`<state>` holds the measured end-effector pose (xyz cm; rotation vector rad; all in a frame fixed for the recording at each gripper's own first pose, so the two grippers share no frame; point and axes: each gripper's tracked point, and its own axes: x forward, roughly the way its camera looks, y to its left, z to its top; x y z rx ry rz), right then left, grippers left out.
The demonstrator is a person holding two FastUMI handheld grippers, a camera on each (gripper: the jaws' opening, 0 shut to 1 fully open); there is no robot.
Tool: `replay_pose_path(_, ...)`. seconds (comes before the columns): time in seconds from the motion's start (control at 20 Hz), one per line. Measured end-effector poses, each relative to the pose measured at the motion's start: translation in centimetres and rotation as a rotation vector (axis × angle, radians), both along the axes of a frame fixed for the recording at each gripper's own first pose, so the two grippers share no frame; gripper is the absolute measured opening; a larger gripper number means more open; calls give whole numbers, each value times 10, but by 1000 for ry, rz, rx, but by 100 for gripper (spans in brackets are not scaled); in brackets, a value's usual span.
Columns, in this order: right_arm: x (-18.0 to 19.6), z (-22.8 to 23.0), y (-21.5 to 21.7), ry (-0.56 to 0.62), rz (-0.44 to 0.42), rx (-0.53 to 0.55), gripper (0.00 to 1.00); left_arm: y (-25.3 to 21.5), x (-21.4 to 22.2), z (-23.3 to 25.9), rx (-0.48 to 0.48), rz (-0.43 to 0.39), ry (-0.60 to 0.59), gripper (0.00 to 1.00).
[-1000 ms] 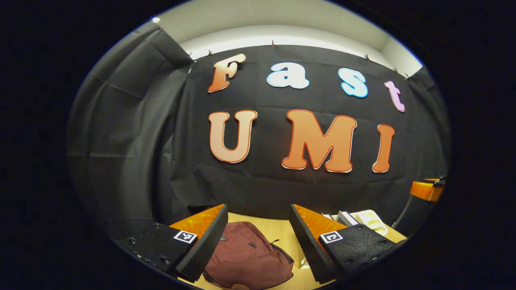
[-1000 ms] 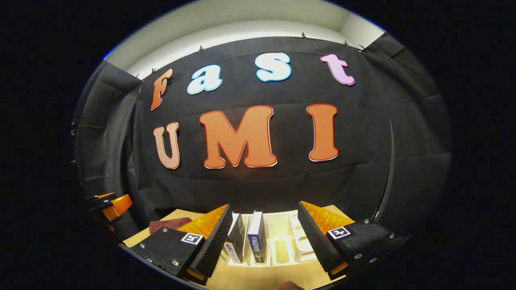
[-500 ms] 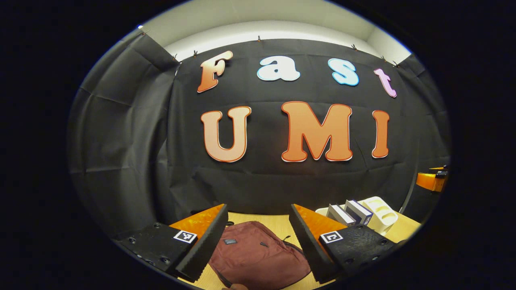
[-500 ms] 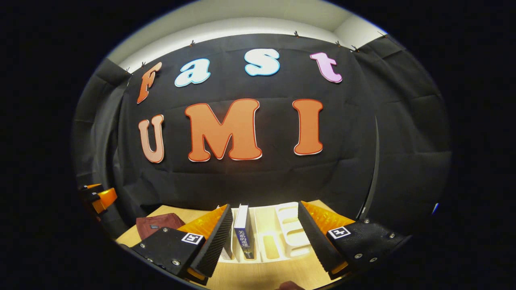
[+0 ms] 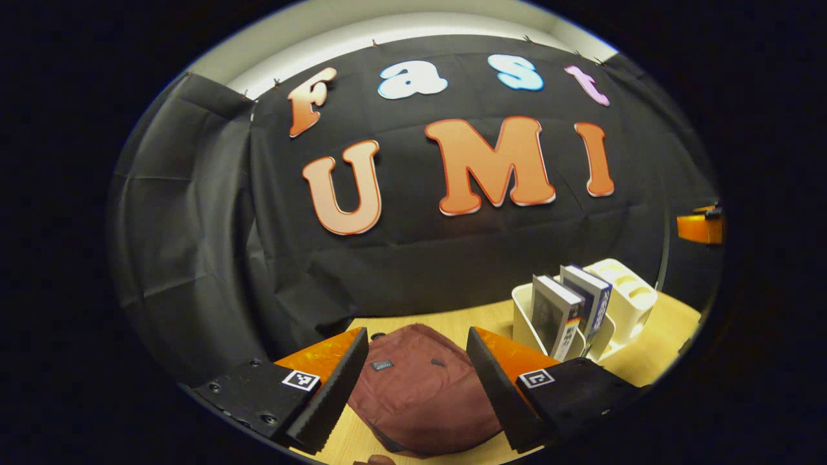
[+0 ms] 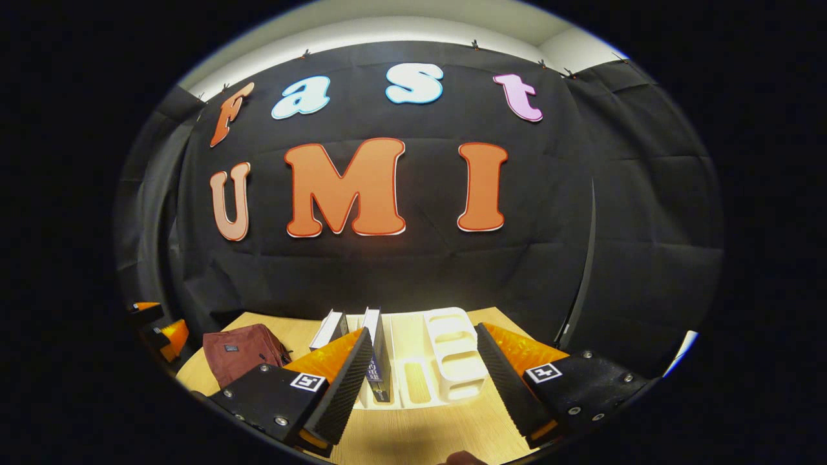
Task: Open the schoolbag, grab two books from the bookshelf and put them into the schoolbag.
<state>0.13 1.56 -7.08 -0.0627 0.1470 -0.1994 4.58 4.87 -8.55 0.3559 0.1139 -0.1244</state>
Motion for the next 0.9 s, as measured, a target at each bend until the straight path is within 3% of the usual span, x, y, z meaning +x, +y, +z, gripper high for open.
replay_pose_path(0.6, -51, -57, -54, 177, -122, -11, 97, -31, -45, -196, 356, -88, 337, 98)
replay_pose_path(0.9, -74, -71, -80, 240, -191, -57, 97, -40, -39, -266, 531, -138, 447, 98)
